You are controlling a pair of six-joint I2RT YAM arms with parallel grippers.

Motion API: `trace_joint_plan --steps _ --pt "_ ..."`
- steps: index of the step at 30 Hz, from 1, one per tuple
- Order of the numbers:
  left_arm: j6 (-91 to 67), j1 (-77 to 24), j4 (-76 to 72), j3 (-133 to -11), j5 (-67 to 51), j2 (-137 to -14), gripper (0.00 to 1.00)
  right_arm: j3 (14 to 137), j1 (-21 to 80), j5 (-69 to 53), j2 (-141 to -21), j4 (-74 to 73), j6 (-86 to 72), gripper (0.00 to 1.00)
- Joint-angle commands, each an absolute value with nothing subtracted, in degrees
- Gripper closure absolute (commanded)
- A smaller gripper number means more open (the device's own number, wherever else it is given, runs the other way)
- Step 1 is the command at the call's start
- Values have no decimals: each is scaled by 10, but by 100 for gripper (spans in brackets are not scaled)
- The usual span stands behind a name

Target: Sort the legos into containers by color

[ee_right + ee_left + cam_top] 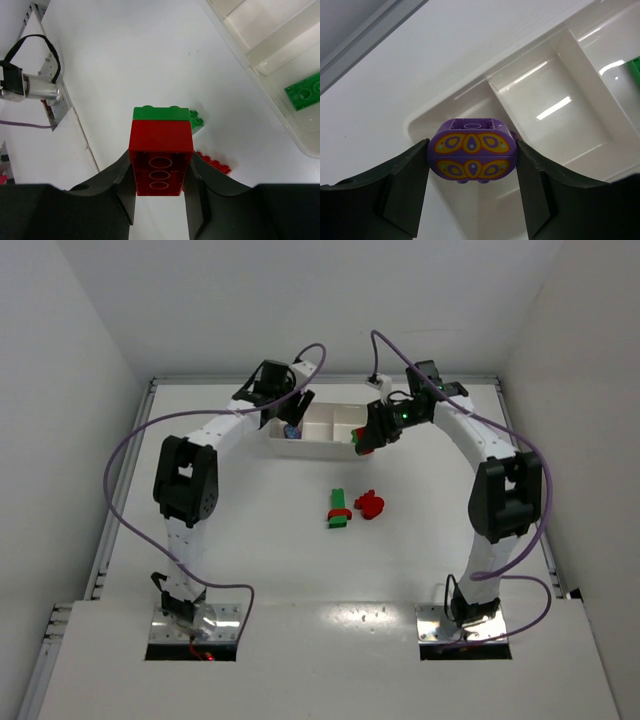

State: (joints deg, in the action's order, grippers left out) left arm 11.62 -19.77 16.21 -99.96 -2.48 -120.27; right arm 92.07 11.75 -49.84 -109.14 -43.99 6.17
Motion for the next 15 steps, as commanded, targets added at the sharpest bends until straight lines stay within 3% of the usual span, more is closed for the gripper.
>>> trace_joint_plan --steps 1,5,6,7,11,15 --pt "97 -192 157 -1011 -25 -1191 38 934 114 -504 -1094 -423 75 100" --pt "91 -179 157 -991 -79 -1159 19 953 114 -504 -1106 -423 75 100" --pt "71 -179 144 -991 -98 -1149 7 958 114 -504 -1106 -423 75 100" --pt "62 -174 144 -981 -110 -1139 5 963 119 -504 -1113 -423 75 100" --pt "49 -169 139 -957 -202 -1090 5 990 125 -530 -1125 -423 69 100" --pt "11 -156 139 -952 -431 -1041 18 1002 125 -615 -1137 -409 69 100"
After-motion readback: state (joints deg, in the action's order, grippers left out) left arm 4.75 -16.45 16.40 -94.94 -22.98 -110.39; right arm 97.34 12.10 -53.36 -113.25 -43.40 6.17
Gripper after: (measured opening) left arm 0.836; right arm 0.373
